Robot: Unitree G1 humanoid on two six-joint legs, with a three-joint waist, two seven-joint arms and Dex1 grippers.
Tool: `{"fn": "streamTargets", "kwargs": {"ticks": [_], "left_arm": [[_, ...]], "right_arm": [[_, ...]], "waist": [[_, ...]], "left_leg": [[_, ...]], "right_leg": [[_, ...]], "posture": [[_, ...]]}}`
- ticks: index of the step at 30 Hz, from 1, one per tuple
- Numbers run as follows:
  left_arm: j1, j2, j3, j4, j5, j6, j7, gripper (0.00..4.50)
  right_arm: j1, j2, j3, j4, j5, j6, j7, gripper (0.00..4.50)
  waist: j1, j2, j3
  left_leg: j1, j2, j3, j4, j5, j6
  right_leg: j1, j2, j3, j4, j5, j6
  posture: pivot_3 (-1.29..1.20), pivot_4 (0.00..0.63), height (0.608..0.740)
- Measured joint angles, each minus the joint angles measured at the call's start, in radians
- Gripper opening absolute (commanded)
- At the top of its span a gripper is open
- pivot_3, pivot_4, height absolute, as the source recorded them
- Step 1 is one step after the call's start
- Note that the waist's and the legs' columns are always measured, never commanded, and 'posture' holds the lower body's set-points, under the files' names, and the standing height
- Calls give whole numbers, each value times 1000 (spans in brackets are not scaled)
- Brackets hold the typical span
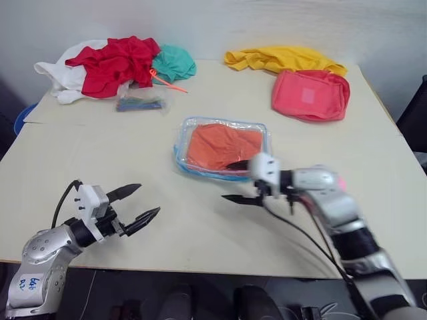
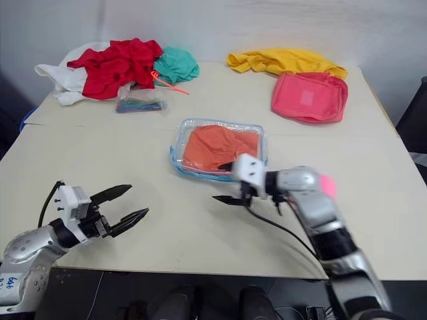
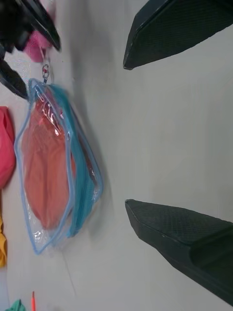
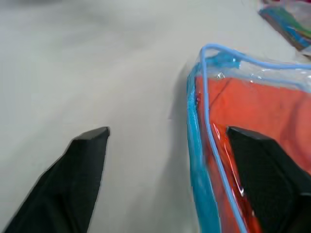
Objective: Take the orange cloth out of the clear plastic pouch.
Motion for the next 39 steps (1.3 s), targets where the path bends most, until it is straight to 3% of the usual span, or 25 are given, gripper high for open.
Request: {"fn": "streamTargets", "kwargs": {"ticks": [3,7,11,13,17,24,28,34,39], "left_arm": [[-11,-2,-12,-5,-3,9,0,4500],[-17,6,-50,-23,-5,30,-27,4500],[-42,11,-97,-30,-5,31,-72,4500],[-70,11,-113,-29,-5,32,-78,4500],[-82,11,-116,-27,-4,34,-70,4500],[-69,5,-114,-27,-1,32,-55,4500],[-54,-8,-104,-38,-5,34,-25,4500],[-25,-25,-95,-63,-14,47,0,4500],[-83,-27,-131,-68,-17,78,-9,4500]], "right_arm": [[97,-194,-167,-94,113,180,27,4264],[196,-425,-258,-7,89,248,49,4264],[183,-446,-236,142,60,243,59,4091],[146,-430,-199,211,49,233,66,3670],[121,-426,-156,274,15,157,98,2295],[124,-426,-137,223,59,163,192,29],[85,-306,-126,63,220,301,212,29],[56,-99,-72,49,235,327,72,29],[74,31,34,94,159,219,13,1487]], "waist": [[4,0,0],[-2,0,0],[-13,1,0],[-10,1,0],[-3,1,0],[-4,1,0],[-7,1,1],[10,0,1],[21,0,1]], "left_leg": [[0,0,0,0,-1,1],[1,0,1,-1,-1,1],[3,1,4,-1,0,1],[5,1,3,0,0,1],[4,1,3,0,0,2],[5,1,3,-1,0,1],[5,2,3,0,0,1],[3,0,1,0,0,1],[3,0,0,1,0,0]], "right_leg": [[1,-1,0,-3,0,0],[1,0,0,-4,0,0],[2,1,2,-2,0,0],[3,1,3,-1,0,0],[4,1,2,-3,0,0],[4,1,2,-3,0,0],[4,2,2,-2,0,0],[3,0,1,-3,0,0],[3,1,0,-2,0,0]], "posture": [[0,150,740],[0,150,740],[0,150,740],[0,150,740],[0,150,740],[0,150,740],[0,150,740],[0,150,740],[0,150,740]]}}
